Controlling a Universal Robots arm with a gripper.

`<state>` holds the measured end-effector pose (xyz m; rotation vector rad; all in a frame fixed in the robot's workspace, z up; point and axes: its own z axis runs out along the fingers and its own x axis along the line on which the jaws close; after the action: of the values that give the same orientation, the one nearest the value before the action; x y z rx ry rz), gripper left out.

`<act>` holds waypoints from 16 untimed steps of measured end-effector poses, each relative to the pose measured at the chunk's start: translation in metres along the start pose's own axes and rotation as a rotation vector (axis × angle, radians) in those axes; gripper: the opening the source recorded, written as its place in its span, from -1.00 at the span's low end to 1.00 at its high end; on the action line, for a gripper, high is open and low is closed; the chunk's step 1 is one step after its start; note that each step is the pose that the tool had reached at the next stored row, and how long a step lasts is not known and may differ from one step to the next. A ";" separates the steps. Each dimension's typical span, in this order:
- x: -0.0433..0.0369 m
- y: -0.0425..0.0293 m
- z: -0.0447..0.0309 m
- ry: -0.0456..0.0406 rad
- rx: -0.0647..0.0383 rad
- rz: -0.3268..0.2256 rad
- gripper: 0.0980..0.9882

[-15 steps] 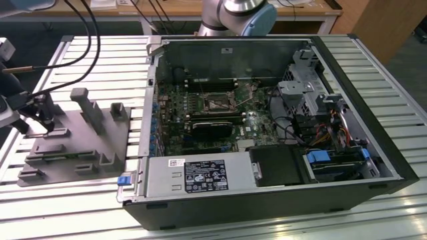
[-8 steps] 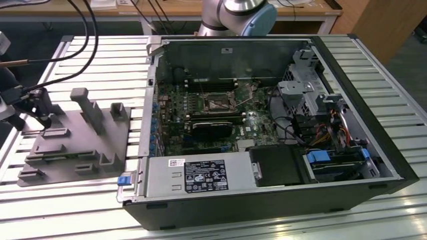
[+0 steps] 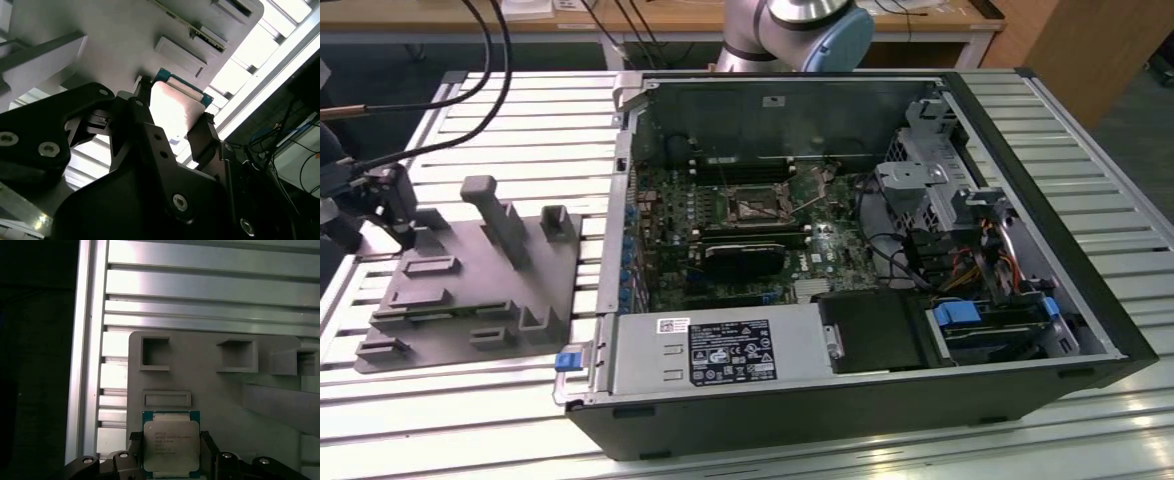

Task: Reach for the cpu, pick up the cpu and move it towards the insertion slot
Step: 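Pick up the cpu and move it towards the insertion slot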

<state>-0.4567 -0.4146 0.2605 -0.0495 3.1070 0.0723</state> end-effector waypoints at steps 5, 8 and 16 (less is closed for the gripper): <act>-0.0003 0.0004 -0.0092 -0.0003 0.000 0.000 0.00; -0.0005 0.0007 -0.0144 -0.0004 0.000 0.000 0.00; -0.0010 0.0013 -0.0289 -0.0008 0.000 0.000 0.00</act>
<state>-0.4567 -0.4146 0.2894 -0.0495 3.1063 0.0723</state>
